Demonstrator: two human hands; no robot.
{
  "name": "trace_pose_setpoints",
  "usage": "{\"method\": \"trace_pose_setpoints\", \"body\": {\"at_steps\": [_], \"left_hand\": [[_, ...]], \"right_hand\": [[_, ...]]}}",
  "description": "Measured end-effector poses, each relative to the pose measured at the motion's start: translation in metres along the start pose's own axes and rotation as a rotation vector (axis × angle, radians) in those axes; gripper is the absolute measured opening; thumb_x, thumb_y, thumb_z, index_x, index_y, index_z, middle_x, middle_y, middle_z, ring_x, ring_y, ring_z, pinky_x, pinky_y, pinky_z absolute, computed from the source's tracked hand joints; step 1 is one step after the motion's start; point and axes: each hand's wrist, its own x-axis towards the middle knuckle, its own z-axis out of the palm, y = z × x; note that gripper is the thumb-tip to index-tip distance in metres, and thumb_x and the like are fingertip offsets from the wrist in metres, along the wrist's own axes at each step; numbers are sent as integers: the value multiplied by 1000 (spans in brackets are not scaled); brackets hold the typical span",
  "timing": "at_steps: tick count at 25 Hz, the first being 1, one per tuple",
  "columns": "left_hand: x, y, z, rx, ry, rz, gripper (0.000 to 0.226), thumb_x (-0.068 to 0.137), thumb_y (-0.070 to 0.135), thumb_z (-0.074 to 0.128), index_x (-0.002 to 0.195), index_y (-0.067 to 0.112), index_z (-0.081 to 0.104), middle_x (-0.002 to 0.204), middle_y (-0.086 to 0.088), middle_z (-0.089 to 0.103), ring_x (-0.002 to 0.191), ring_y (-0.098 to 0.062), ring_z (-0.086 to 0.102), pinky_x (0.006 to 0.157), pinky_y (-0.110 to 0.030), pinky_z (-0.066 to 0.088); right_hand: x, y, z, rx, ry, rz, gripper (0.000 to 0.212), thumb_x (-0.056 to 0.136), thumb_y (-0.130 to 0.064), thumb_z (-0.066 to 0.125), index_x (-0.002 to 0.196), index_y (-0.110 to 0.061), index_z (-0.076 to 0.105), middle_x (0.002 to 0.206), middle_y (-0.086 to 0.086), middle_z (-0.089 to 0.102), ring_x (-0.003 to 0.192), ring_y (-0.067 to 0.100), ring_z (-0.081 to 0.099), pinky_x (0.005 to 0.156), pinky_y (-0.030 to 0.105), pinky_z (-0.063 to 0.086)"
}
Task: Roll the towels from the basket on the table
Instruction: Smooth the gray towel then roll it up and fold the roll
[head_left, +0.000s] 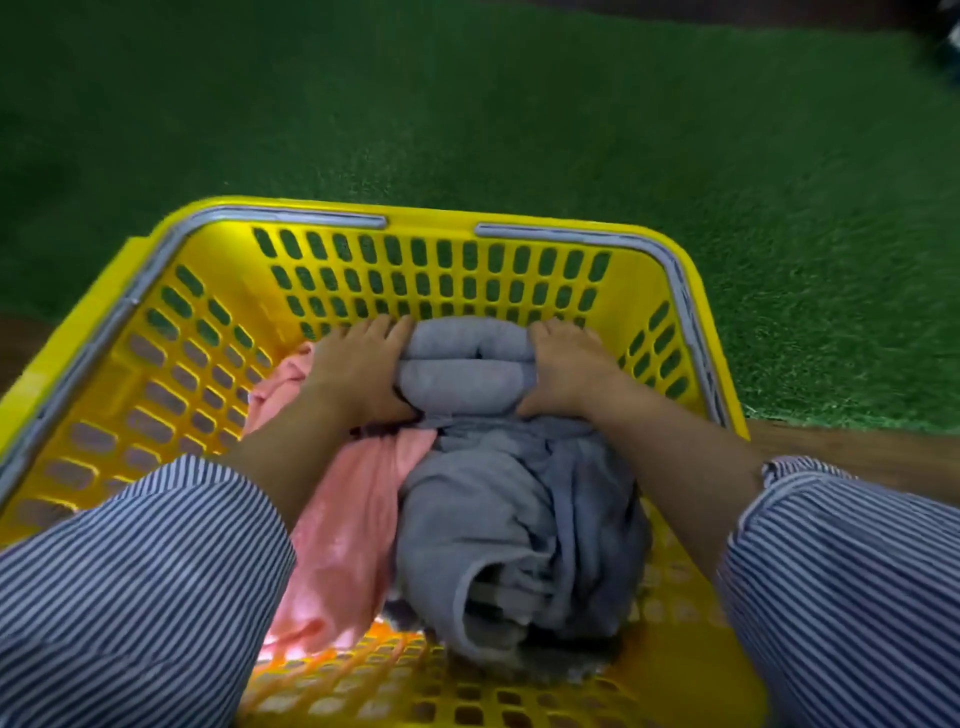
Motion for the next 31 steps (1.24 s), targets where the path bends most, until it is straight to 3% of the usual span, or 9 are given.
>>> {"method": "trace_pose_setpoints", "body": {"at_steps": [3, 6, 11, 14, 18, 23, 26, 28, 31], "left_hand": [[-26, 15, -24, 7, 148, 56, 106, 52, 65, 67, 139, 12, 38, 138, -17, 44, 129, -36, 42, 104, -62, 27], [-66, 37, -44, -68, 296, 345, 66, 64, 60, 52, 111, 14, 59, 106, -10, 63, 99, -29, 60, 93, -53, 37], [-109, 65, -43, -86, -18, 414, 39, 70, 52, 44, 86, 24, 66, 77, 6, 66, 72, -19, 66, 75, -48, 48], [-116, 70, -67, -83, -10, 360, 27, 70, 40, 39, 74, 23, 60, 69, 5, 62, 61, -21, 65, 64, -48, 51], [-124, 65, -133, -144, 91, 302, 27, 72, 36, 39, 76, 21, 61, 69, 2, 62, 57, -24, 62, 52, -32, 46], [-139, 54, -240, -179, 73, 251, 25, 77, 35, 44, 92, 21, 60, 82, 3, 64, 70, -25, 63, 49, -38, 47], [-144, 48, -324, -223, 78, 240, 36, 82, 35, 36, 98, 17, 62, 88, -1, 65, 77, -30, 63, 54, -39, 52], [-146, 41, -387, -242, 126, 202, 38, 81, 36, 34, 97, 17, 63, 87, -1, 65, 77, -29, 63, 51, -38, 53], [-147, 28, -498, -276, 213, 188, 28, 83, 35, 37, 93, 20, 58, 83, 1, 63, 74, -27, 62, 47, -33, 52]], "right_hand": [[-28, -6, -12, -71, 101, 0, 95, 59, -56, 76, 130, -9, 34, 128, 9, 40, 121, 28, 37, 98, 44, 33], [-71, -15, -23, -114, 203, -157, 70, 70, -48, 66, 121, -7, 42, 118, 13, 47, 109, 32, 47, 87, 40, 38], [-134, -29, -6, -175, -313, -60, 40, 91, -25, 51, 125, -6, 44, 133, 18, 35, 120, 37, 37, 96, 47, 37], [-144, -31, -34, -89, -350, -18, 35, 90, -3, 49, 124, -1, 49, 134, 21, 35, 123, 36, 34, 103, 43, 36], [-155, -41, -87, 0, -67, -114, 40, 66, 1, 75, 103, 5, 60, 107, 26, 53, 100, 41, 53, 86, 44, 50], [-188, -47, -185, 34, -134, -127, 55, 89, 4, 44, 140, -4, 26, 143, 17, 24, 130, 32, 27, 102, 40, 32], [-214, -51, -258, 85, -68, -122, 50, 82, 4, 55, 130, -1, 41, 139, 21, 32, 128, 34, 34, 97, 39, 40], [-228, -52, -314, 131, -38, -113, 39, 66, 3, 71, 103, 2, 59, 112, 23, 52, 106, 37, 54, 79, 34, 49], [-249, -59, -417, 218, -60, -101, 25, 84, 6, 48, 109, 3, 51, 122, 20, 43, 113, 33, 45, 89, 37, 40]]}}
